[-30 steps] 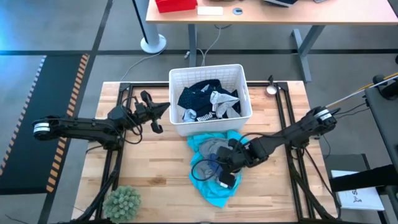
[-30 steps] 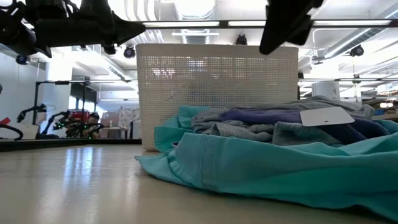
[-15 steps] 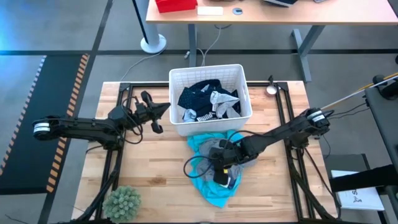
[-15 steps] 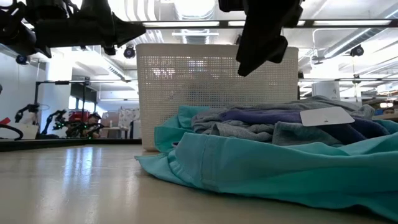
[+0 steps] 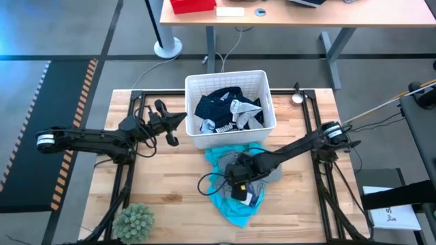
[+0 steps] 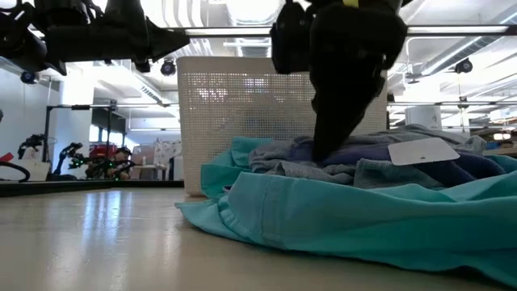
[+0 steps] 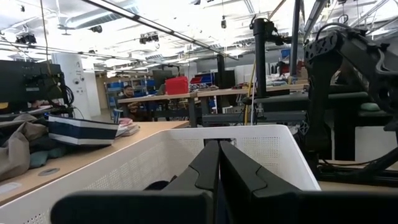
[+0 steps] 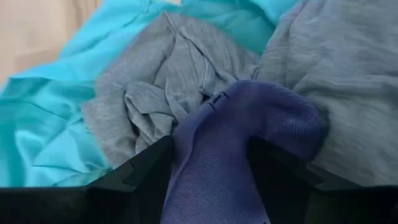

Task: Sort clothes
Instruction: Put the blue socks into the white bin

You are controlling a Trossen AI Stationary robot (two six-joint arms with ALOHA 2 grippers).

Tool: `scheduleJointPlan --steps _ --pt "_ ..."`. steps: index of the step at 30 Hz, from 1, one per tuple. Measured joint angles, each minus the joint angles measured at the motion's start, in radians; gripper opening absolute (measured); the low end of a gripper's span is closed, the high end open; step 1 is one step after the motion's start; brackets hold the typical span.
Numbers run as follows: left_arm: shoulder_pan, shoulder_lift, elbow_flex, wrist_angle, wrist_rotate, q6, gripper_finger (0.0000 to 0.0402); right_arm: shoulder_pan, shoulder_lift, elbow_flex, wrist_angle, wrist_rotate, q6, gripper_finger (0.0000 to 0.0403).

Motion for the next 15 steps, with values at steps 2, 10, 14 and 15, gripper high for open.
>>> scheduleJointPlan --steps 2,10,14,15 --pt "0.000 0.000 0.000 -0.004 0.000 0.000 0.0000 -0.001 0.013 0.000 -0.007 0.004 -0.011 0.0195" --pt "0.000 0.000 0.000 -0.013 0.000 0.000 0.0000 -0.004 0.036 0.001 -0.008 0.004 -0.033 0.0158" --pt "0.000 0.000 0.000 -0.014 0.000 0.000 0.0000 -0.004 0.026 0.001 -0.011 0.004 -0.077 0.0077" --pt "0.000 0.000 0.000 -0.013 0.000 0.000 0.0000 -0.004 0.018 0.000 -0.013 0.003 -0.096 0.0053"
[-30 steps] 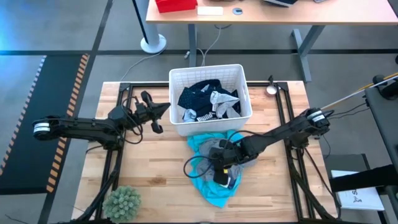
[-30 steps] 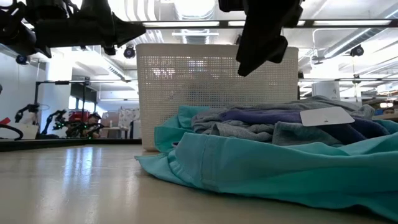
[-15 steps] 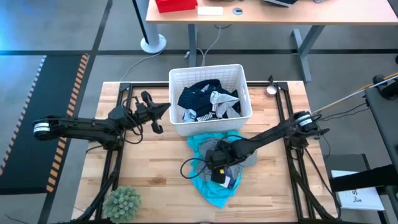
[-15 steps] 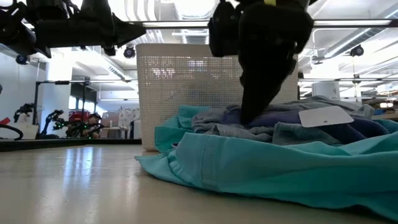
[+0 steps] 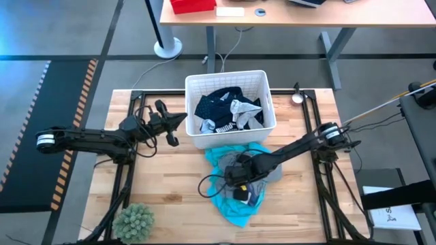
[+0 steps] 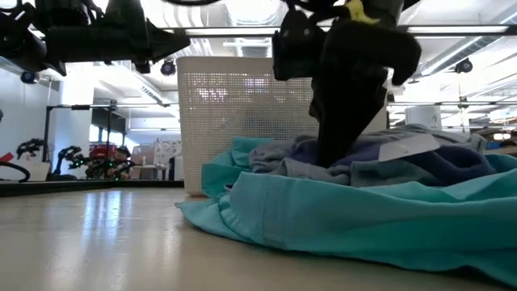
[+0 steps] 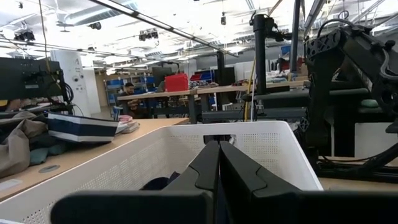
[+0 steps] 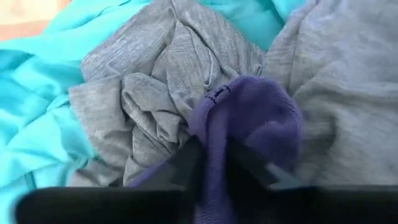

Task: Sort clothes
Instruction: Put the blue socks into the white bin

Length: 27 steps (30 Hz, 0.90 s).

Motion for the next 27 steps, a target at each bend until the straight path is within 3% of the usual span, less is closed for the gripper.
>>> scheduleJointPlan --steps 3,11,27 --pt "0.000 0.000 0.000 -0.002 0.000 0.000 0.0000 0.000 -0.028 -0.001 -0.001 -0.001 -0.067 0.0011" --pt "0.000 0.000 0.000 -0.008 0.000 0.000 0.0000 0.000 -0.110 0.075 -0.082 0.000 -0.133 0.0005" --pt "0.000 0.001 0.000 -0.007 0.000 0.000 0.0000 -0.005 -0.170 0.471 -0.307 0.053 -0.288 0.0003"
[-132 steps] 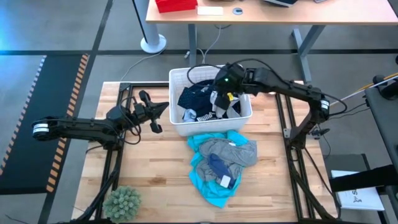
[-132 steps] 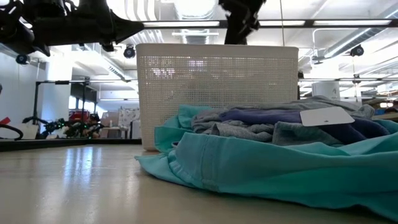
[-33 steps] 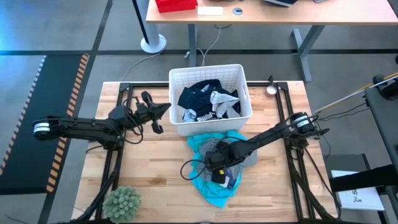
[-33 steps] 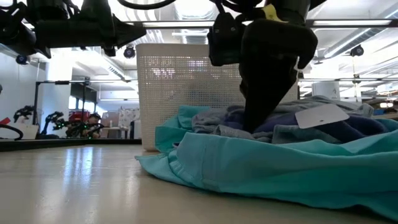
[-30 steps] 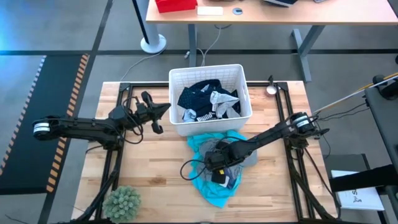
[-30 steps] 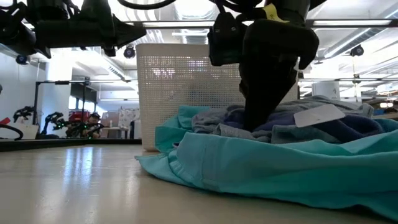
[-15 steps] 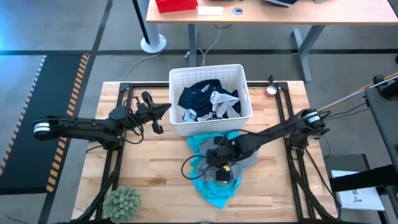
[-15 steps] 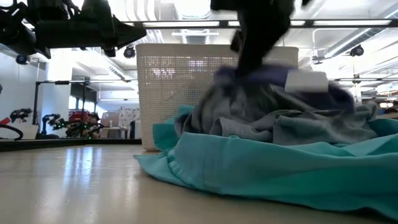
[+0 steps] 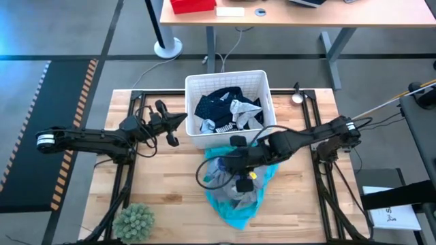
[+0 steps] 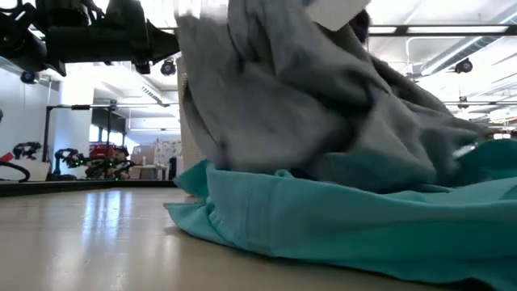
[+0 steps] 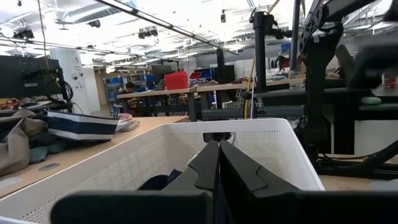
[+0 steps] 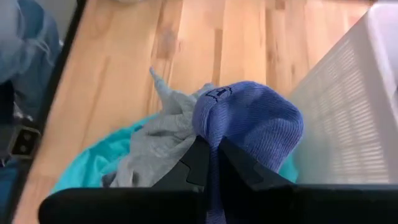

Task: Sort clothes
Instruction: Put the blue socks into the white bin

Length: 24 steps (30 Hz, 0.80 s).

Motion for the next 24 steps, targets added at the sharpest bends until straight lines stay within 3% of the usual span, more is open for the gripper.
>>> scheduleJointPlan --steps 4,9,18,24 --pt "0.000 0.000 0.000 0.000 0.000 0.000 0.0000 0.000 0.000 0.064 -0.034 0.000 0.005 0.0003" --pt "0.000 0.000 0.000 0.000 0.000 -0.002 0.0000 -0.001 -0.001 0.029 -0.036 0.008 0.045 0.0009" --pt "0.000 0.000 0.000 0.000 0.000 -0.003 0.0000 -0.002 0.000 -0.049 -0.045 0.029 0.063 0.0080" --pt "0.000 0.000 0.000 -0.001 0.000 -0.003 0.0000 -0.002 0.000 -0.050 -0.067 0.029 0.058 0.0018"
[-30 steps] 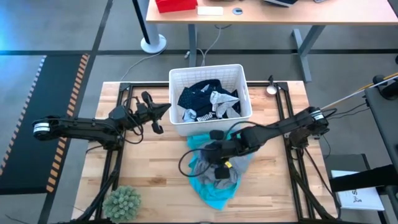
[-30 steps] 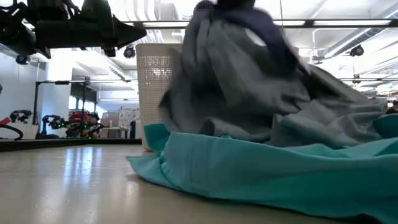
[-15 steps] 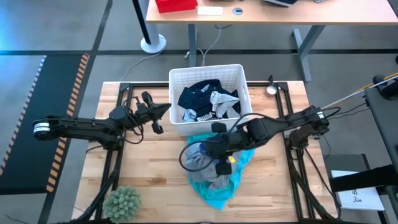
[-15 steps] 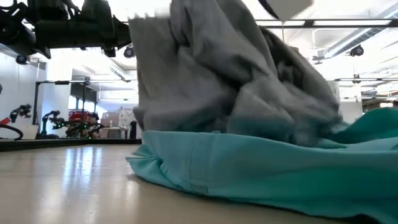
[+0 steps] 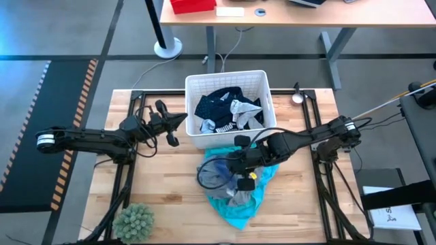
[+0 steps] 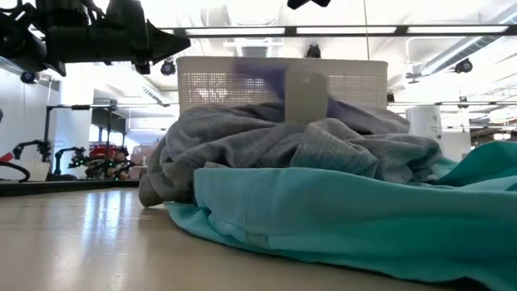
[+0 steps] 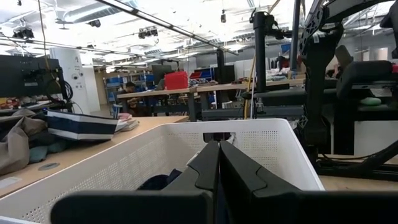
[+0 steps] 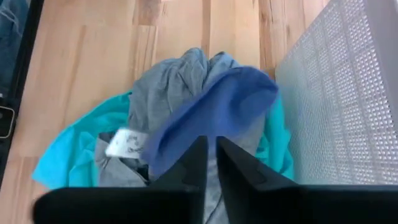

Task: Sort clothes
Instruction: Put the blue socks into the white bin

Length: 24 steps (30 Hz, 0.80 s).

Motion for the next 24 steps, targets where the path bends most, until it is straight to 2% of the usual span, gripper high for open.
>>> scheduleJointPlan --steps 3,10,19,24 --pt "0.000 0.000 0.000 0.000 0.000 0.000 0.0000 0.000 0.000 0.000 0.003 0.018 -0.011 0.0006" --pt "0.000 0.000 0.000 -0.001 0.000 0.000 0.0000 -0.016 0.016 -0.003 0.008 0.025 0.073 0.0030" --pt "0.000 0.000 0.000 -0.008 0.000 0.000 0.0000 -0.020 0.136 -0.014 0.061 -0.015 0.098 0.0136" --pt "0.000 0.000 0.000 -0.007 0.000 0.000 0.0000 -0.033 0.204 -0.018 0.061 -0.106 0.095 0.0179"
